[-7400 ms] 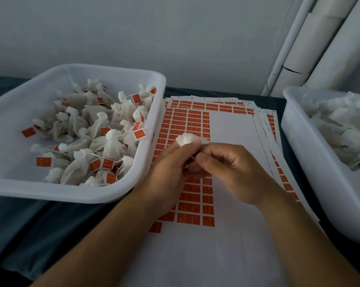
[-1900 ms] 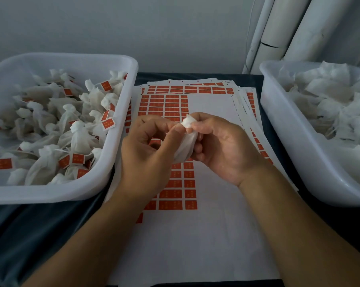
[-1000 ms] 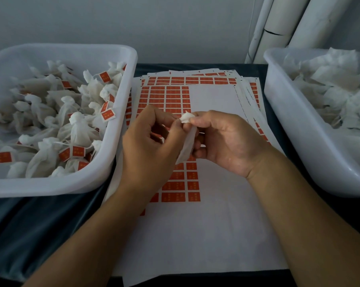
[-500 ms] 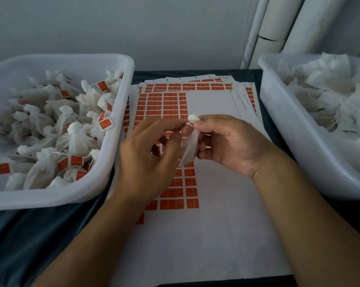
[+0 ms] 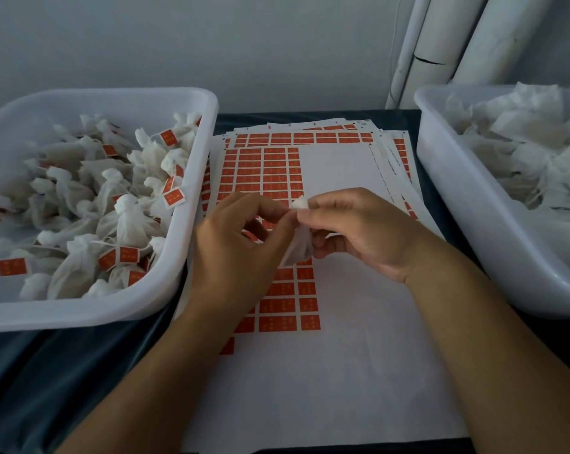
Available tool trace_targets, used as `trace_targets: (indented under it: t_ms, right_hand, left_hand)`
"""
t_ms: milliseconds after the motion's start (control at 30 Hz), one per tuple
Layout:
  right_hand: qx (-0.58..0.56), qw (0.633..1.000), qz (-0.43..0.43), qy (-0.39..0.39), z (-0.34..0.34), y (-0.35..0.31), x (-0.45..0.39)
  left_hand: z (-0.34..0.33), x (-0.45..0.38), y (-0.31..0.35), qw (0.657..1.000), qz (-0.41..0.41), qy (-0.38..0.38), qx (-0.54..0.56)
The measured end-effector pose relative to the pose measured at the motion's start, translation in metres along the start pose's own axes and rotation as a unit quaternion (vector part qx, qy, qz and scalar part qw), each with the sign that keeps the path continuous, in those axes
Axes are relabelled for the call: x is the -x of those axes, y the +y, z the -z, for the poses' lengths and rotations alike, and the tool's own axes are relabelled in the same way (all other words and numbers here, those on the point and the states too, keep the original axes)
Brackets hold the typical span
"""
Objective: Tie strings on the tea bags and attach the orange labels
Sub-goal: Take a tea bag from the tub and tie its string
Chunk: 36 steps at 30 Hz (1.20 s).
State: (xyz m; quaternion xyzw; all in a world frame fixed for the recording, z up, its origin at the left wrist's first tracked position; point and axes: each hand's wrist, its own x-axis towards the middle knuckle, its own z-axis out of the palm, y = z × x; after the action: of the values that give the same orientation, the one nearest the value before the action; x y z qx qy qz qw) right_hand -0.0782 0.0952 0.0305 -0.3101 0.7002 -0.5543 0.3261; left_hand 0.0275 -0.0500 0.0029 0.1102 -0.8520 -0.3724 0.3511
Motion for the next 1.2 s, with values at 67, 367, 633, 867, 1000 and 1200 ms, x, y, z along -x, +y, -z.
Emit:
trace_targets:
  t_ms: [67, 367, 633, 867, 1000, 1200]
  right_hand:
    - [0.011, 1.0, 0.011, 0.016, -0.002, 0.0, -0.001]
    - [0.084, 0.988, 0.094, 0.089, -0.013, 0.001, -0.004]
    - [0.167, 0.966, 0.158, 0.119, -0.016, 0.006, -0.006]
    - [0.208, 0.951, 0.212, 0.082, -0.018, 0.006, -0.004]
    - [0.203, 0.949, 0.219, 0.098, -0.017, 0.005, -0.004]
    - [0.196, 0.952, 0.214, 0.098, -0.016, 0.001, -0.001]
  left_hand:
    - [-0.001, -0.001, 0.0, 1.0, 0.014, 0.0, 0.01]
    - [0.0, -0.003, 0.001, 0.97, 0.121, -0.033, 0.208]
    - [0.003, -0.003, 0.003, 0.944, 0.153, -0.06, 0.287]
    - [0.001, -0.002, 0.004, 0.95, 0.138, -0.072, 0.272]
    - [0.002, -0.002, 0.006, 0.941, 0.151, -0.071, 0.296]
    - [0.003, -0.002, 0.008, 0.943, 0.158, -0.044, 0.29]
